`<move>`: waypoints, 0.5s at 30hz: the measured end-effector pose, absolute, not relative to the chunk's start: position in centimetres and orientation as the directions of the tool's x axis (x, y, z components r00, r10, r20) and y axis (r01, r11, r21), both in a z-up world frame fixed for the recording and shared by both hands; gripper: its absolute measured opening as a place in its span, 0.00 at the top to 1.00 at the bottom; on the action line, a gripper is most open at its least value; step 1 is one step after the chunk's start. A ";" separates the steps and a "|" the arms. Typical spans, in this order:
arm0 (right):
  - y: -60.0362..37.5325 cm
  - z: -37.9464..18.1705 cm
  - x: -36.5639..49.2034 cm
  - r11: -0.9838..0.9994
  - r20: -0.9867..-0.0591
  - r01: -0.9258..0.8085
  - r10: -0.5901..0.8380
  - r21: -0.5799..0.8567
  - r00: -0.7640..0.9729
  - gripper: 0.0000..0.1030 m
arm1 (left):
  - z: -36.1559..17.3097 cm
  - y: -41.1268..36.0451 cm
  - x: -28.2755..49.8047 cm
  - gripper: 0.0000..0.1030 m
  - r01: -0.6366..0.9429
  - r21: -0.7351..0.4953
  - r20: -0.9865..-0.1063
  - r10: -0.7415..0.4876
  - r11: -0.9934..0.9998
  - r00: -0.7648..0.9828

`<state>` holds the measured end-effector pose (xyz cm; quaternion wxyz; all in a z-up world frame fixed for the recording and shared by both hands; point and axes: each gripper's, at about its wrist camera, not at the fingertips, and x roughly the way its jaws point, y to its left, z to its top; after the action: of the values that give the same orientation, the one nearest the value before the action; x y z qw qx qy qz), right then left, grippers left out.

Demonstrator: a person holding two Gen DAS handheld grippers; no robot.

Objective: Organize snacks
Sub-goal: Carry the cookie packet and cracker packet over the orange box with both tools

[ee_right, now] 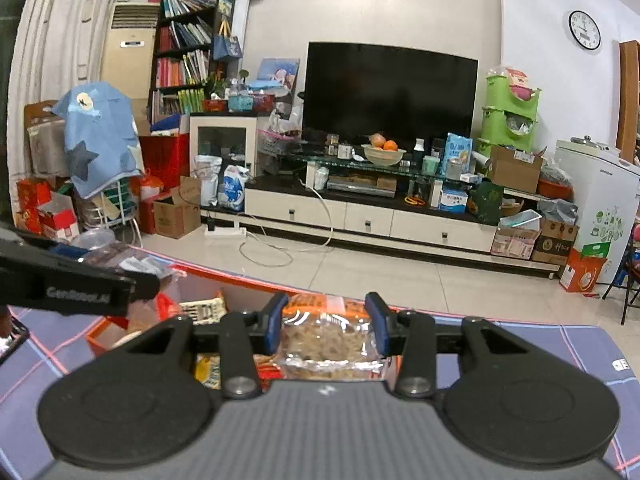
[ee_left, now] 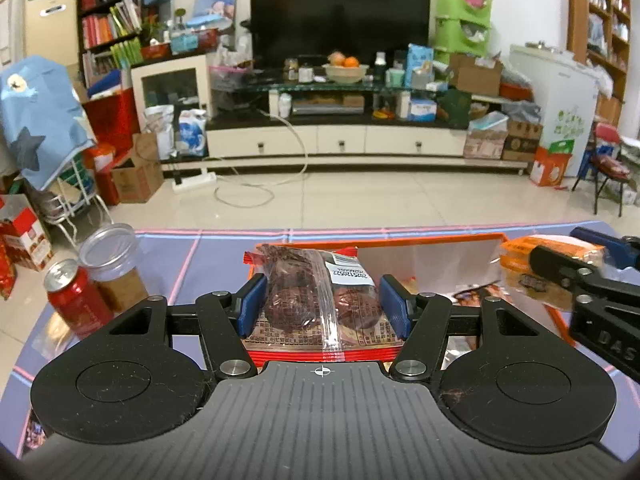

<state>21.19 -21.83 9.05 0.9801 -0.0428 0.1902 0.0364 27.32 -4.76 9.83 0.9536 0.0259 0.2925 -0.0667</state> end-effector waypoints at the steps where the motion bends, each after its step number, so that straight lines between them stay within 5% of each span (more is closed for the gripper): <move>1: -21.9 8.9 21.7 0.994 -0.379 -0.084 0.052 -0.068 0.924 0.57 | 9.6 -4.9 27.8 0.73 0.143 0.011 -0.565 -0.111 0.990 0.817; 15: -22.3 7.4 23.8 0.996 -0.409 -0.084 0.072 -0.012 0.910 0.57 | 6.8 -6.9 29.9 0.72 0.127 0.045 -0.586 -0.077 0.991 0.806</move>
<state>23.82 -22.28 7.45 0.9771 -0.0148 0.2086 0.0399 29.94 -6.95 6.80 0.9495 0.0410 0.3064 -0.0536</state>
